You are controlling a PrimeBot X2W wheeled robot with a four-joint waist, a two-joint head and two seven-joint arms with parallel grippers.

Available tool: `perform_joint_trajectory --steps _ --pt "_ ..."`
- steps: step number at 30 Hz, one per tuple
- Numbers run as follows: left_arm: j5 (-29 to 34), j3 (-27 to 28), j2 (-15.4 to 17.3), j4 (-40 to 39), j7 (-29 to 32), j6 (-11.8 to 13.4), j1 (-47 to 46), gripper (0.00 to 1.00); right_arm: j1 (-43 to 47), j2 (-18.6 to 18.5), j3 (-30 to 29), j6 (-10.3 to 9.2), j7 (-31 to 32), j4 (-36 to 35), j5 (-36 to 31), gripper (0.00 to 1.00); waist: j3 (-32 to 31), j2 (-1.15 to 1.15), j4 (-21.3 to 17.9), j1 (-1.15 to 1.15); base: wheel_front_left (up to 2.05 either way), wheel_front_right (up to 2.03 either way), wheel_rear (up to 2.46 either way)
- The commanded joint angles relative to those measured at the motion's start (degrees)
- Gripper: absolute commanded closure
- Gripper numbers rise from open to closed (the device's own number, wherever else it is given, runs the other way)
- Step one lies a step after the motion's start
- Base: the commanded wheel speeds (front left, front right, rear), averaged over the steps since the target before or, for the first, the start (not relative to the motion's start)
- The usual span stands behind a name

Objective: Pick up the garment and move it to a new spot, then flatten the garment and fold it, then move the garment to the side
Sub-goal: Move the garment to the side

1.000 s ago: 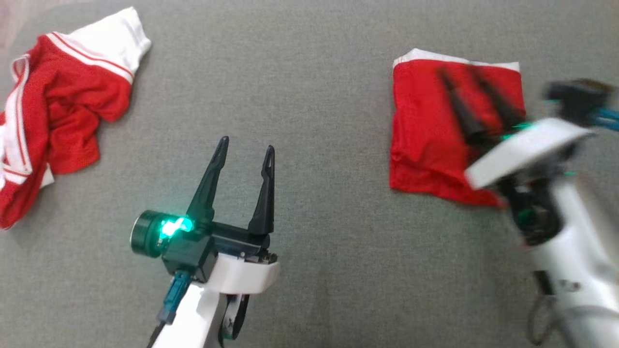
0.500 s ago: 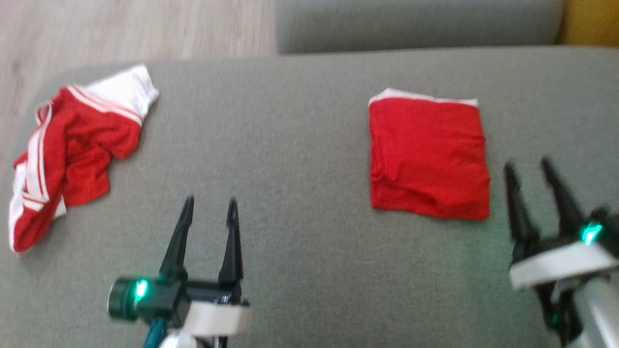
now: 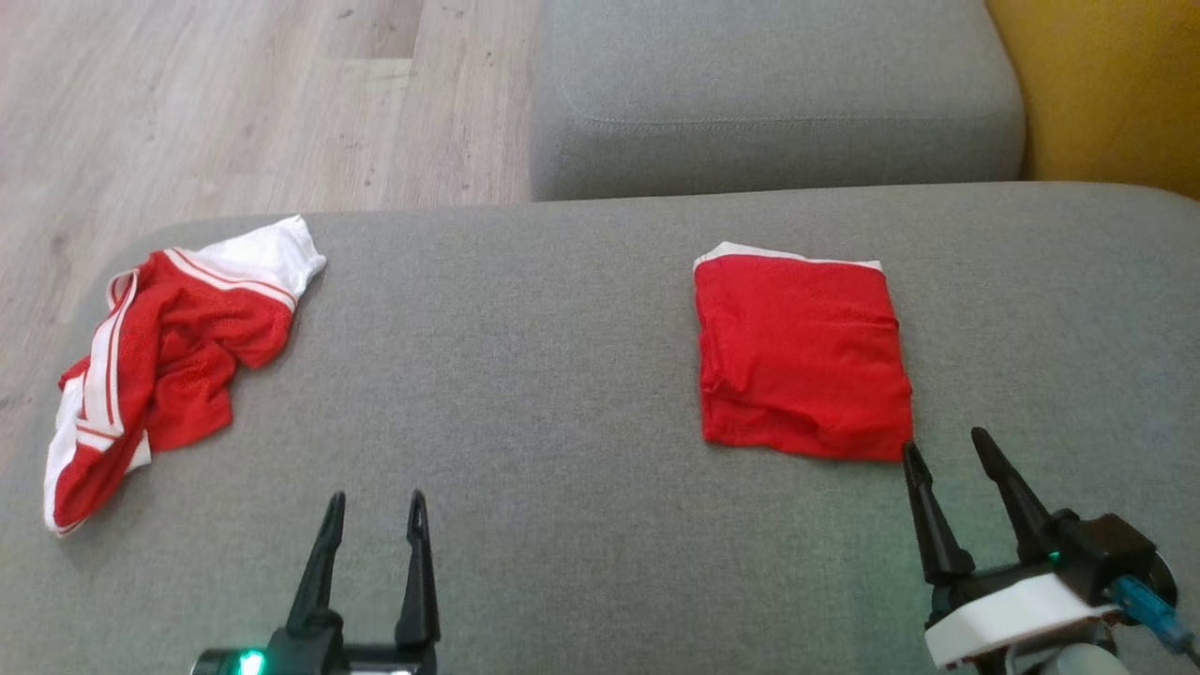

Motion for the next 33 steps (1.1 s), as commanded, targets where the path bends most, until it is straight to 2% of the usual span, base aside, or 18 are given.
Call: perform_joint_trajectory --steps 1,12,33 --pt "0.33 2.09 -0.25 -1.41 -0.28 -0.02 -1.53 0.00 -0.85 -0.11 0.52 0.39 -0.62 -1.53 -0.54 0.00 -0.22 0.00 -0.18 0.01 0.00 0.00 0.00" --pt "1.37 2.40 -0.29 -0.15 -0.28 -0.49 -2.03 0.00 -0.31 1.11 0.22 0.39 -0.63 -0.21 -0.25 0.00 -0.57 0.00 -1.05 0.01 0.00 0.00 0.00" --pt "1.71 2.36 -0.30 -1.05 -0.28 0.24 -2.66 0.00 -0.02 2.04 0.82 0.39 -0.63 1.85 0.87 0.00 -0.60 0.00 -1.55 0.01 0.00 0.00 0.00"
